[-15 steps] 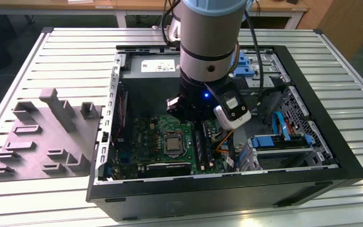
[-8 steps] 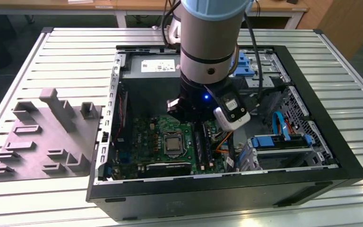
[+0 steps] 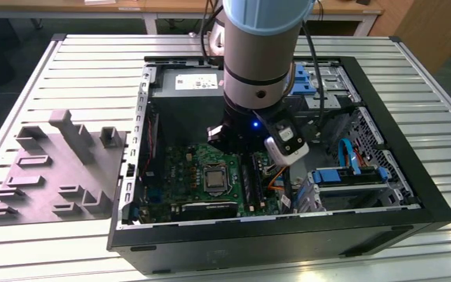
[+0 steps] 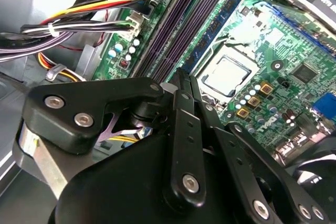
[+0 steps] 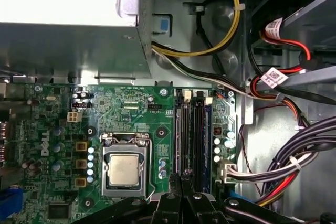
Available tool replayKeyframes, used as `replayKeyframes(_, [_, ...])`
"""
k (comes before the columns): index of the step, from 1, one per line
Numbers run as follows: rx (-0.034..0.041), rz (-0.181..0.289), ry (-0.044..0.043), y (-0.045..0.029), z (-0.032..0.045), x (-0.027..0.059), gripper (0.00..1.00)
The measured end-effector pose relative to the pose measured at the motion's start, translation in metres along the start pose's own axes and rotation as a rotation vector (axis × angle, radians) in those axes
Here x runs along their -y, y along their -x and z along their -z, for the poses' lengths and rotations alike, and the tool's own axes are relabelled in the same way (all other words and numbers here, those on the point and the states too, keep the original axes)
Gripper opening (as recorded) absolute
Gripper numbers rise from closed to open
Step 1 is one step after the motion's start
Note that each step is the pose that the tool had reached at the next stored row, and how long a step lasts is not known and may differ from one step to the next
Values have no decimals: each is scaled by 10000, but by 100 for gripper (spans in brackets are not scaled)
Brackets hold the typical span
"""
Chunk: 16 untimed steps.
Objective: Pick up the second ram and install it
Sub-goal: 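Insert the second ram into the second slot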
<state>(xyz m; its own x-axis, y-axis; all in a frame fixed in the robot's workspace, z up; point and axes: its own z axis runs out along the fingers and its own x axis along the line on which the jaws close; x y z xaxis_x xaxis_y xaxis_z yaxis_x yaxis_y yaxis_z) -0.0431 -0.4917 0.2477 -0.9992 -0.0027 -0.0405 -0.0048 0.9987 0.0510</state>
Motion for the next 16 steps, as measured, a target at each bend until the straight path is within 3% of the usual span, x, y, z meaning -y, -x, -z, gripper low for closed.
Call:
replayKeyframes(6, [-1, 31, 4, 7, -74, 2, 12])
replayKeyframes(11, [0, 36, 108, 10, -90, 0, 12])
replayKeyframes(16, [0, 35, 112, 10, -126, -1, 12])
